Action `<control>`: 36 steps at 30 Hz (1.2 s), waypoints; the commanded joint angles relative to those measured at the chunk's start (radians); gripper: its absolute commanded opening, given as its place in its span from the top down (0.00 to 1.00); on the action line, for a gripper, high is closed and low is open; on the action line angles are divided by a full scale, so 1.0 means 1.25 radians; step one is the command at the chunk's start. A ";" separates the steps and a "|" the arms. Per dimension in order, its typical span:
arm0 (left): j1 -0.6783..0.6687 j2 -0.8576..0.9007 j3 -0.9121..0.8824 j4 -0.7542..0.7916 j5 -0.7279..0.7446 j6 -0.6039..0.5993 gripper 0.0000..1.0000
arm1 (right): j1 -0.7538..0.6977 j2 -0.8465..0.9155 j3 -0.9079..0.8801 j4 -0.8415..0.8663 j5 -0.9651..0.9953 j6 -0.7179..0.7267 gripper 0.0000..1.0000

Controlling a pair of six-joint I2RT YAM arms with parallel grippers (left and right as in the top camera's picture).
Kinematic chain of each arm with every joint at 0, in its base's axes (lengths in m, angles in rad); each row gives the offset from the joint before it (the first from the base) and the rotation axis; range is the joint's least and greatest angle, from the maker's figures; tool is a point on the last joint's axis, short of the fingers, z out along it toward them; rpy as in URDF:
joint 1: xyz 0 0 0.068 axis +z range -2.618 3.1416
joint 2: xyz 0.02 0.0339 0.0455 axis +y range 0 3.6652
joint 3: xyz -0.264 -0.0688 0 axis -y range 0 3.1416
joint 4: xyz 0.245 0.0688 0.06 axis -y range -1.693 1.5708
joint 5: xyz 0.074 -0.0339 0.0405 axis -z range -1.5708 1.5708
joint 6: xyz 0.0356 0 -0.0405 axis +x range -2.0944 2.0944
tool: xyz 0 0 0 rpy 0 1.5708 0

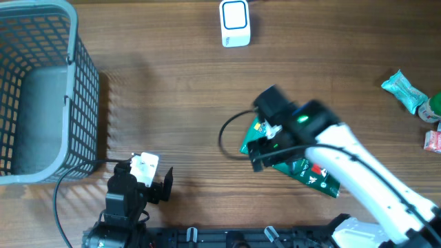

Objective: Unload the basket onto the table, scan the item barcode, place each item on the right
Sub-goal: 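Carry wipes pack to right table edge and release it, then lower right gripper onto green 3M gloves pack and grasp it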

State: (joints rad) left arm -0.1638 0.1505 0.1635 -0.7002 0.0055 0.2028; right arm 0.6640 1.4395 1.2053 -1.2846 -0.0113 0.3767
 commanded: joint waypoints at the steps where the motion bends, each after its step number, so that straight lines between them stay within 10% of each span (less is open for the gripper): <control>1: -0.002 -0.004 -0.002 0.000 0.004 -0.007 0.00 | 0.095 0.070 -0.007 0.006 0.276 0.032 0.00; 16: -0.002 -0.004 -0.002 0.000 0.004 -0.007 0.00 | 0.038 0.185 -0.251 0.253 0.164 -0.362 0.00; 22: -0.002 -0.004 -0.002 0.000 0.004 -0.007 0.00 | -0.099 0.191 -0.267 0.280 0.193 -0.341 0.00; 23: -0.002 -0.004 -0.002 0.000 0.004 -0.007 0.00 | -0.104 0.191 -0.267 0.282 0.175 -0.344 0.19; 25: -0.002 -0.004 -0.002 0.000 0.004 -0.007 0.00 | -0.104 0.191 -0.266 0.282 0.163 -0.341 0.96; 27: -0.002 -0.004 -0.002 0.000 0.004 -0.007 0.00 | -0.104 0.191 -0.240 0.266 0.140 -0.342 0.96; 31: -0.002 -0.004 -0.002 0.000 0.004 -0.007 0.00 | -0.104 0.190 -0.111 0.177 0.077 -0.341 0.96; 32: -0.002 -0.004 -0.002 0.000 0.004 -0.007 0.00 | -0.104 0.190 -0.073 0.152 0.087 -0.342 0.77; 33: -0.002 -0.004 -0.002 0.000 0.004 -0.007 0.00 | -0.104 0.190 -0.061 0.136 0.103 -0.342 0.00; 36: -0.002 -0.004 -0.002 0.000 0.004 -0.007 0.00 | -0.105 0.191 -0.082 0.132 0.222 -0.365 0.00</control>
State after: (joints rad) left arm -0.1638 0.1505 0.1635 -0.7002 0.0055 0.2028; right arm 0.5377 1.6775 1.1122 -1.1221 0.1474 -0.0505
